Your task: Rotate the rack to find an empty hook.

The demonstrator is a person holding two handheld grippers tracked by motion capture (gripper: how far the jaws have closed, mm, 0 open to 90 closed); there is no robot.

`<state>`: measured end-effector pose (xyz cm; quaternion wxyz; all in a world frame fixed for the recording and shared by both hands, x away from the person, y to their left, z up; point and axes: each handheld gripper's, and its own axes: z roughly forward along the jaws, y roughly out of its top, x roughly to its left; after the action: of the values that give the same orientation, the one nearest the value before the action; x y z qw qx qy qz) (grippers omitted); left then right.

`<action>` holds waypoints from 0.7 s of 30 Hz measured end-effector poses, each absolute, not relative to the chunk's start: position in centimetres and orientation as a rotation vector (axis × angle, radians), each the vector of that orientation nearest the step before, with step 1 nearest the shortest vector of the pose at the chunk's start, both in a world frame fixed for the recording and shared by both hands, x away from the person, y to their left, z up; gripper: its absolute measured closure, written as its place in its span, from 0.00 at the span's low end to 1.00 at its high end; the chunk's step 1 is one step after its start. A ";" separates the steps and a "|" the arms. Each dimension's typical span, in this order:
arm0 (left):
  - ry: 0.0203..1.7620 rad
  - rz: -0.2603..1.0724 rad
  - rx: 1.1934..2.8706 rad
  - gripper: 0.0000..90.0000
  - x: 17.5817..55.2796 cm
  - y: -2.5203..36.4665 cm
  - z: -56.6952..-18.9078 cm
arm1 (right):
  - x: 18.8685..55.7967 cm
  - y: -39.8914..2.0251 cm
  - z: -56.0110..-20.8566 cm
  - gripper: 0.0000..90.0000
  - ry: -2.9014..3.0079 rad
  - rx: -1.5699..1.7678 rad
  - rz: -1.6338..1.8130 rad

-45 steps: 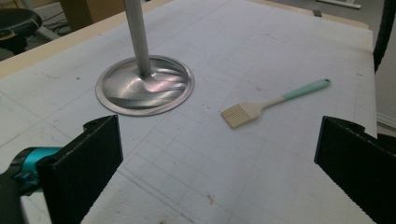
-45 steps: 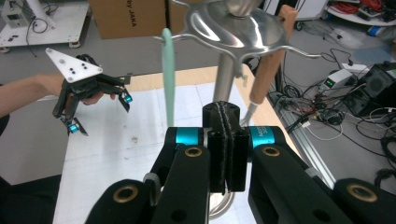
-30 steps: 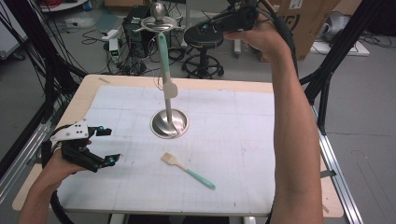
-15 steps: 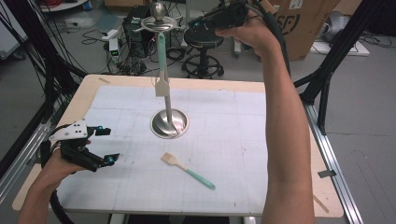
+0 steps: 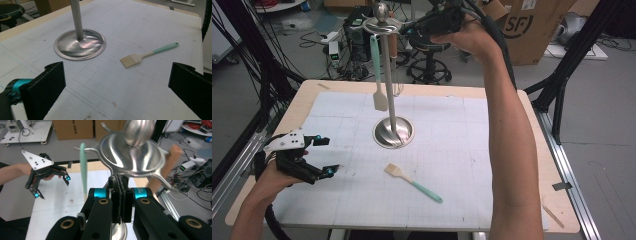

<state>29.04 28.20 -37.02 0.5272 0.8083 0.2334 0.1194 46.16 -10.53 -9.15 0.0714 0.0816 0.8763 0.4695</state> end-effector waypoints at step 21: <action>0.546 0.287 1.939 0.02 28.9 27.8 -36.9 | 44.6 -8.1 -9.2 0.99 2.667 0.171 1.406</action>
<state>28.90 27.79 -36.86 0.5258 0.8106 0.2281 0.1200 44.57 -8.09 -9.19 0.0610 0.0564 0.8815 0.4649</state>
